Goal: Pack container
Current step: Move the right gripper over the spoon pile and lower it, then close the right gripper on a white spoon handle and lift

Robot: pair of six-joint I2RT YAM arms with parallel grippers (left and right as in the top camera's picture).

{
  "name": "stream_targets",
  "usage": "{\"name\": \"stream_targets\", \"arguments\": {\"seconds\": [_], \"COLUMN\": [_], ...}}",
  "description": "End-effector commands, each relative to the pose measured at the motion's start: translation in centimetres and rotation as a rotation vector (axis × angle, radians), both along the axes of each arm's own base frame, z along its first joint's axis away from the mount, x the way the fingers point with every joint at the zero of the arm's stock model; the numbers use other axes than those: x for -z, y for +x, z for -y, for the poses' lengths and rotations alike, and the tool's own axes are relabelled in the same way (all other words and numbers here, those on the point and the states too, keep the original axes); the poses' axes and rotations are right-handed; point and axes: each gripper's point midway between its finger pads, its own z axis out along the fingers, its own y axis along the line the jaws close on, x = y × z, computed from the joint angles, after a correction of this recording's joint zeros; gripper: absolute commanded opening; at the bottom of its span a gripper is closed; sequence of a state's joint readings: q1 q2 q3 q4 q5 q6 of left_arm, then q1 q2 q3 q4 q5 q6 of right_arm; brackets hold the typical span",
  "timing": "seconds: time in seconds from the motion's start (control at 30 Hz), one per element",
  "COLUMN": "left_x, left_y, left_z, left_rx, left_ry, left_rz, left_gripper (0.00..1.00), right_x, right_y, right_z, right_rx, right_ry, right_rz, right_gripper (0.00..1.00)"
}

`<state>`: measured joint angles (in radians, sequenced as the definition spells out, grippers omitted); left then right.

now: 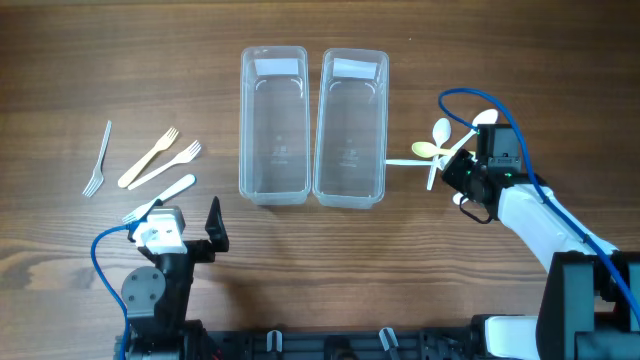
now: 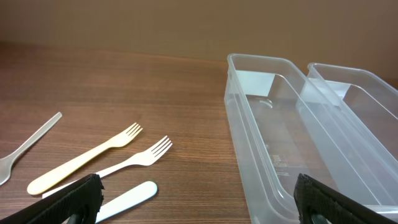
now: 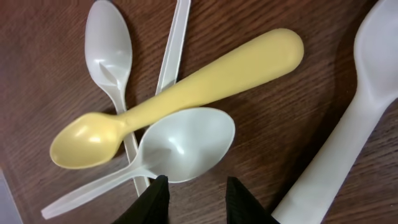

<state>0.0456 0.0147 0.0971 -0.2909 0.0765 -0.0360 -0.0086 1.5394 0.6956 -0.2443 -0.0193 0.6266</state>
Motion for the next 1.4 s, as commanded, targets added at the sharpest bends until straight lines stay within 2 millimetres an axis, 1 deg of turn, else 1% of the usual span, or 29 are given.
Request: {"name": "stream_targets", "arguments": {"seconds": [0.0, 0.07, 0.17, 0.3, 0.37, 0.47, 0.5, 0.63, 0.7, 0.8, 0.93, 1.03, 1.2, 1.3, 1.37], "left_x": [0.1, 0.1, 0.1, 0.1, 0.1, 0.1, 0.1, 0.1, 0.1, 0.1, 0.1, 0.1, 0.1, 0.1, 0.1], "left_y": [0.0, 0.0, 0.0, 0.0, 0.0, 0.0, 0.0, 0.0, 0.0, 0.0, 0.0, 0.0, 0.0, 0.0, 0.0], "left_z": [0.3, 0.3, 0.3, 0.3, 0.3, 0.3, 0.3, 0.3, 0.3, 0.3, 0.3, 0.3, 0.3, 0.3, 0.3], "left_rx": [0.013, 0.013, 0.014, 0.013, 0.014, 0.013, 0.014, 0.013, 0.014, 0.013, 0.013, 0.013, 0.014, 0.013, 0.014], "left_ry": [0.000, 0.000, 0.000, 0.000, 0.000, 0.000, 0.000, 0.000, 0.000, 0.000, 0.000, 0.000, 0.000, 0.000, 0.000], "left_rz": [0.004, 0.004, 0.004, 0.004, 0.004, 0.004, 0.004, 0.004, 0.004, 0.004, 0.004, 0.004, 0.004, 0.004, 0.004], "left_gripper": [1.00, 1.00, 1.00, 1.00, 1.00, 1.00, 1.00, 1.00, 1.00, 1.00, 1.00, 1.00, 1.00, 1.00, 1.00], "right_x": [1.0, 1.4, 2.0, 2.4, 2.7, 3.0, 3.0, 2.9, 2.8, 2.7, 2.7, 2.9, 3.4, 3.3, 3.3], "right_y": [-0.3, -0.5, -0.8, -0.9, -0.9, -1.0, -0.9, -0.7, -0.5, -0.4, -0.1, 0.0, -0.1, 0.1, 0.1], "right_z": [-0.2, -0.2, -0.1, -0.1, 0.0, 0.1, 0.1, 0.4, 0.4, 0.9, 1.0, 1.0, 1.0, 1.0, 1.0], "right_rx": [0.124, 0.164, 0.186, 0.187, 0.189, 0.191, 0.192, 0.200, 0.202, 0.241, 0.244, 0.244, 0.261, 0.260, 0.257], "right_ry": [0.075, 0.095, 0.105, 0.103, 0.099, 0.095, 0.094, 0.080, 0.081, 0.073, 0.072, 0.072, 0.081, 0.081, 0.079], "right_rz": [-0.005, 0.001, 0.016, 0.030, 0.026, 0.018, 0.018, 0.032, 0.040, 0.049, 0.062, 0.061, 0.051, 0.057, 0.056], "right_gripper": [0.29, 0.31, 0.36, 0.37, 0.35, 0.25, 0.24, 0.24, 0.25, 0.33, 0.33, 0.27, 0.13, 0.05, 0.04]}}
